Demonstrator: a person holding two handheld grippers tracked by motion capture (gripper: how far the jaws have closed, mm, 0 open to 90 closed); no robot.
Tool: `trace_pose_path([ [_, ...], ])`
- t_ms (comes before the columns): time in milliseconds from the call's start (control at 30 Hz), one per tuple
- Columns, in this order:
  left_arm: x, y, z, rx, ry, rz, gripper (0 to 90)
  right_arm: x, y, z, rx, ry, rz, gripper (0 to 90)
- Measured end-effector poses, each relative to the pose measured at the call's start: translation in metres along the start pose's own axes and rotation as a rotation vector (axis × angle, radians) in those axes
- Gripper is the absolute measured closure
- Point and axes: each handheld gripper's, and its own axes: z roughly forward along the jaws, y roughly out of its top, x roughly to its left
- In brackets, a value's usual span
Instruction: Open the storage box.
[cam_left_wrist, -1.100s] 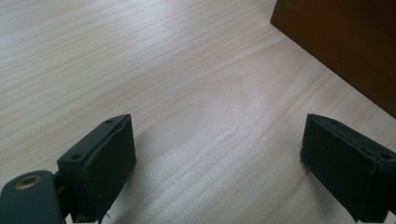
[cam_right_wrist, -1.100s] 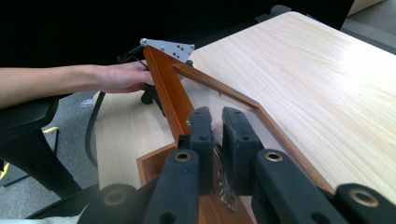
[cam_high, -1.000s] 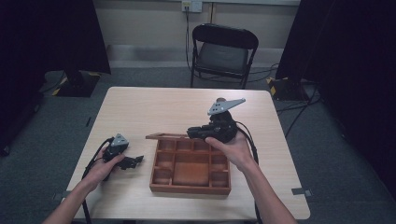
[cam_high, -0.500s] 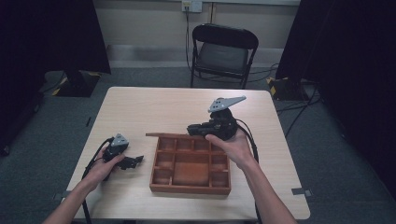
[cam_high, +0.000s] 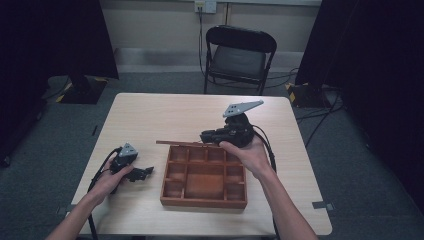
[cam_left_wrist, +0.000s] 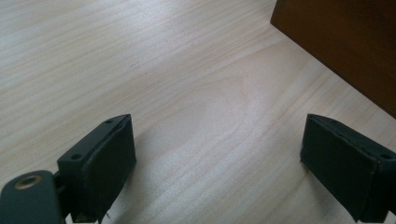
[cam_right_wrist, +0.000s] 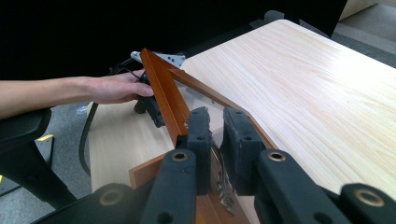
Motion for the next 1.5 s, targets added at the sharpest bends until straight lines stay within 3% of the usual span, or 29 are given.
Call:
trace_pose_path([
  [1500,-0.0002,0.0,0.0,0.0,0.002,-0.003,9.6,-0.0029,0.0017,-0.0004,-0.006,-0.005,0.001,80.0],
])
